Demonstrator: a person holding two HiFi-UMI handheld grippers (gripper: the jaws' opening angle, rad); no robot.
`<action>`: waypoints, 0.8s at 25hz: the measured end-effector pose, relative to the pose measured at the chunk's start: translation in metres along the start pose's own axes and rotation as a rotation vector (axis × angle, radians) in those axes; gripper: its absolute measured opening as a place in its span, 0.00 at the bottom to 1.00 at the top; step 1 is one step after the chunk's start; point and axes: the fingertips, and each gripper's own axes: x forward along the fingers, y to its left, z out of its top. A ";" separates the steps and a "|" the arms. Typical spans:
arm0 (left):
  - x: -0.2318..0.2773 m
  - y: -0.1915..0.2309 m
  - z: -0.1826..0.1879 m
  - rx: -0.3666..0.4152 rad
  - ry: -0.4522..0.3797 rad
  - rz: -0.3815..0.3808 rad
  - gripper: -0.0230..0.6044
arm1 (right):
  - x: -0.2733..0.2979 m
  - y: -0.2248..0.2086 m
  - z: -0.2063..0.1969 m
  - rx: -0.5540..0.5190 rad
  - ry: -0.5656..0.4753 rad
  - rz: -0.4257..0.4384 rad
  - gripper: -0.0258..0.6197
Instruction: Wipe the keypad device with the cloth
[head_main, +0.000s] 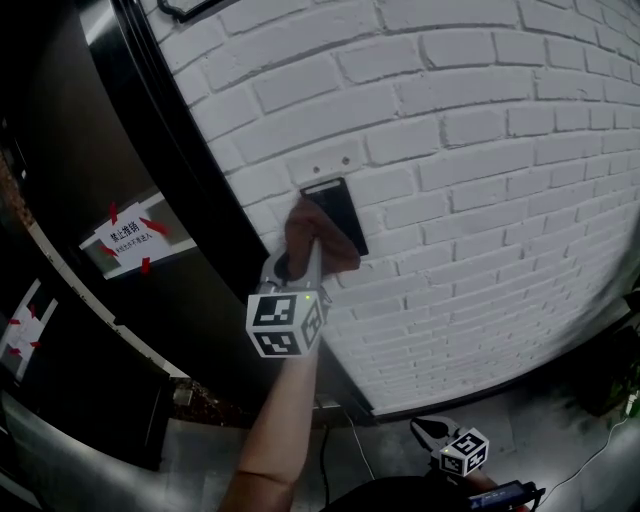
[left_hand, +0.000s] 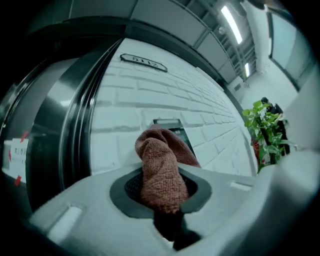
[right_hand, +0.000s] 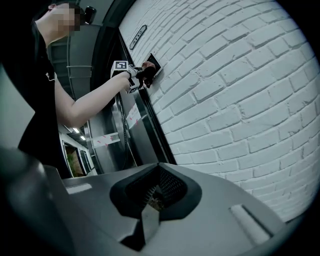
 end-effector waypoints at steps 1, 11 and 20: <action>-0.001 -0.004 -0.013 -0.020 0.022 -0.010 0.14 | 0.002 0.002 0.000 0.000 0.003 0.005 0.04; -0.005 -0.066 -0.068 -0.728 -0.075 -0.199 0.14 | 0.014 0.015 -0.008 -0.003 0.038 0.036 0.04; 0.010 -0.059 0.002 -0.027 -0.085 -0.071 0.14 | 0.002 0.003 -0.004 0.040 0.018 0.009 0.04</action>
